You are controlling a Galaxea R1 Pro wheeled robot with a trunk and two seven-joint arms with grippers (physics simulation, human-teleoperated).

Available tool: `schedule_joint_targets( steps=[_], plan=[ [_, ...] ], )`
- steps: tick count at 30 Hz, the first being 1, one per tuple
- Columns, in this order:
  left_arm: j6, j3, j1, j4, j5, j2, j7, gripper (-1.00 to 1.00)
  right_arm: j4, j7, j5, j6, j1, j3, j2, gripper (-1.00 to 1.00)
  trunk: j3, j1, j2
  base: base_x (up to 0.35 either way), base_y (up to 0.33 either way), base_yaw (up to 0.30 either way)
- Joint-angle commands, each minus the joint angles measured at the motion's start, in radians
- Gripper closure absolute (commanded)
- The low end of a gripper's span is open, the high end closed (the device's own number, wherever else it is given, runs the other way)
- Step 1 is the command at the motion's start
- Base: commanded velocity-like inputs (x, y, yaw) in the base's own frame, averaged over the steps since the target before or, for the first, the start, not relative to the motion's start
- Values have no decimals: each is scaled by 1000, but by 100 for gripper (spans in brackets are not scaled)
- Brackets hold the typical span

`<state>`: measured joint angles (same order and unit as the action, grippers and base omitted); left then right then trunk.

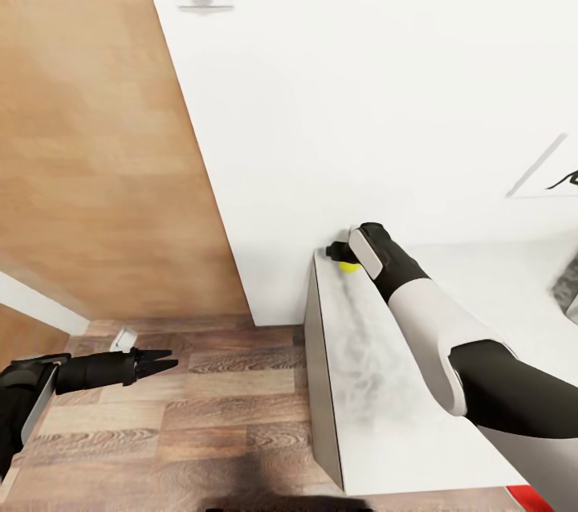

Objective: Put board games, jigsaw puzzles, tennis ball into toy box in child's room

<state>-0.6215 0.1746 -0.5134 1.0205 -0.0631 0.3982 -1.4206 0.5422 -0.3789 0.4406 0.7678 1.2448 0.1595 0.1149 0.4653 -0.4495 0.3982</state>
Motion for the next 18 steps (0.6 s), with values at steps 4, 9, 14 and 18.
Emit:
schedule_joint_targets(
  steps=[4,9,14,18],
  plan=[
    [-11,-1,0,1,-2,-1,-3,-100,1,-9,10,2,1,5,-2,-100,8,0,2,0,1,0],
    [-11,-1,0,0,-2,-2,-3,-100,1,-9,10,2,2,6,-3,-100,16,0,2,0,0,0],
    [-11,-1,0,0,-1,-2,-3,-100,3,-9,9,2,2,5,-4,-100,24,0,2,0,0,0],
    [-11,-1,0,0,-1,-2,-3,-100,5,-9,10,2,2,6,-4,-100,31,0,2,0,0,0]
  ],
)
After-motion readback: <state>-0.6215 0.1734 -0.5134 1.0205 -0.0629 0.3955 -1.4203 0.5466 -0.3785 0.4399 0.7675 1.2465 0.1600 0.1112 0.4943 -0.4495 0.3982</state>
